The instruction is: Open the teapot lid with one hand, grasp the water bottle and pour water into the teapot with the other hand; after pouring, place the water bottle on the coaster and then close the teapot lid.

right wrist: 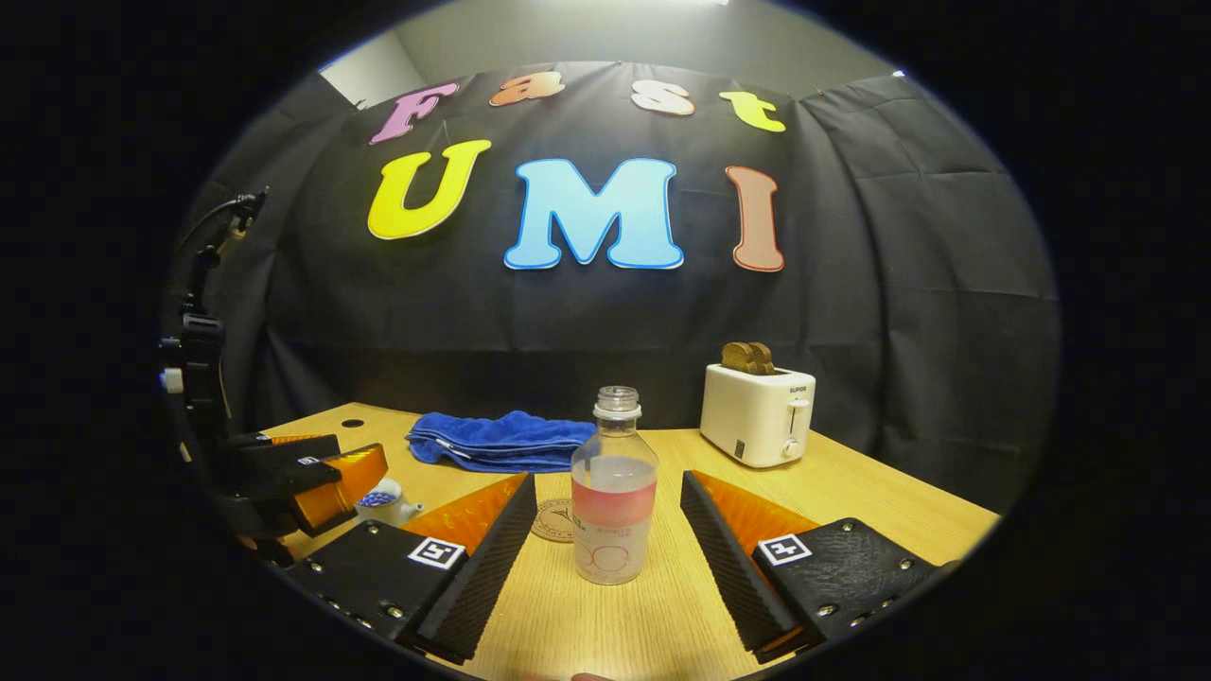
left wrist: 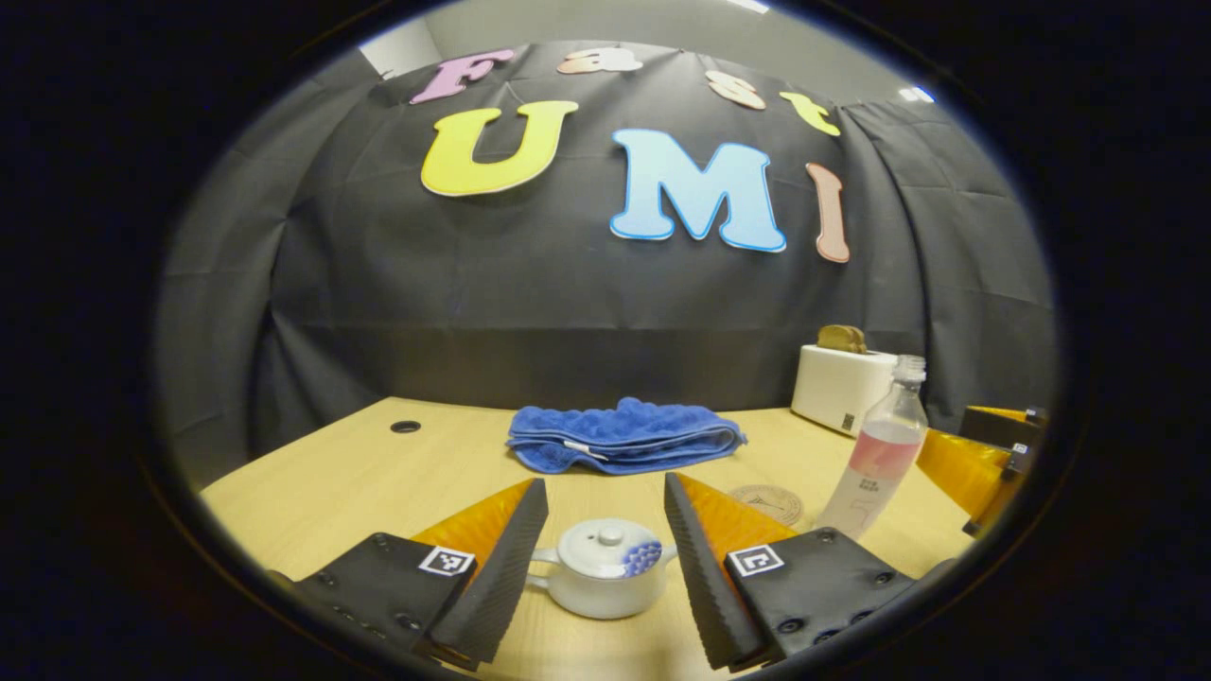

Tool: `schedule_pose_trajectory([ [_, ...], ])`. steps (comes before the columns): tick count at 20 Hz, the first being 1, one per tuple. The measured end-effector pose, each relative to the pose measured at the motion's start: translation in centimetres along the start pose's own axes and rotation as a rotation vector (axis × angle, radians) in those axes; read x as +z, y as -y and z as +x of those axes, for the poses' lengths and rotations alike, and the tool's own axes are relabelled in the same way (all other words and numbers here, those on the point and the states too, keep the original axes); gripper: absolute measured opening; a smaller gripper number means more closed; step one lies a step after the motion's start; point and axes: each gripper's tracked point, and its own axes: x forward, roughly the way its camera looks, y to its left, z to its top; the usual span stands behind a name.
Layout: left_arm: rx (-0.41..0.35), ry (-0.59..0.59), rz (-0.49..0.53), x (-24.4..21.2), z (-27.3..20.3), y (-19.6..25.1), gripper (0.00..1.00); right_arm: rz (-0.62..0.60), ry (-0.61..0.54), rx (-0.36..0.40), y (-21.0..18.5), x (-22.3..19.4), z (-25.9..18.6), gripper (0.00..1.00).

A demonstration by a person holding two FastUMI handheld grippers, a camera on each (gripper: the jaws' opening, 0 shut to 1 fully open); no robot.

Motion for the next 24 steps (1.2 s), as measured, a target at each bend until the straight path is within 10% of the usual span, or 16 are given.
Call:
schedule_pose_trajectory([
  [12,0.042,-0.061,0.045,-2.3,2.2,-0.4,0.78,0.030,-0.063,-0.040,1.9,-2.5,0.1,0.97],
  [20,0.052,-0.077,0.088,-2.6,2.8,-0.2,0.62,0.050,-0.083,-0.058,2.7,-3.2,0.3,0.96],
  [24,0.049,-0.086,0.090,-2.6,3.1,-0.2,0.35,0.050,-0.099,-0.052,2.5,-3.8,0.4,0.97],
])
